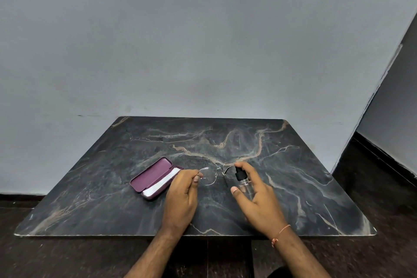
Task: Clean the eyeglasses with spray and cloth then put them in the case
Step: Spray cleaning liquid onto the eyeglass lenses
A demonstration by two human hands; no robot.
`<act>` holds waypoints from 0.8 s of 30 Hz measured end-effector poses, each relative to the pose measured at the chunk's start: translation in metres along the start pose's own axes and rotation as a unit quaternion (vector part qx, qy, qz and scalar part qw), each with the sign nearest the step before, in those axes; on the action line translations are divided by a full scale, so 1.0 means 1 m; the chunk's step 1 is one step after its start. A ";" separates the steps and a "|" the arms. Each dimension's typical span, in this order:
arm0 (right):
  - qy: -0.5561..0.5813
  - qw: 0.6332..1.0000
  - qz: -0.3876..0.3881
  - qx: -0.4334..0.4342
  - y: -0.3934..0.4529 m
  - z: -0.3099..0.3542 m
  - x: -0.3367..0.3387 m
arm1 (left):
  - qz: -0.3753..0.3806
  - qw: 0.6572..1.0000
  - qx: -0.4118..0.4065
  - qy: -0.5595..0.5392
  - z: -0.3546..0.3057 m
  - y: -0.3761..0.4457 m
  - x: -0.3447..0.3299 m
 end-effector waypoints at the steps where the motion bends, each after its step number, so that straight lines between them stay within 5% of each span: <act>1: 0.011 1.000 0.005 -0.003 -0.001 -0.002 -0.002 | -0.001 1.000 0.000 -0.002 0.000 0.000 0.000; 16: 0.278 0.954 0.072 -0.084 -0.004 -0.004 -0.021 | -0.001 1.000 0.008 -0.002 0.004 0.000 -0.001; 24: 0.264 0.959 0.048 -0.095 -0.004 -0.015 -0.026 | -0.002 1.000 0.004 0.002 0.004 0.000 -0.001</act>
Point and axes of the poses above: each hand's wrist, its own y-axis towards the middle knuckle, its own x-axis out of the back of the hand, z = x × y, the point moved 9 cm from there along y, towards the middle knuckle, and after that the axes turned 8 degrees about -y, right-handed, at the moved point
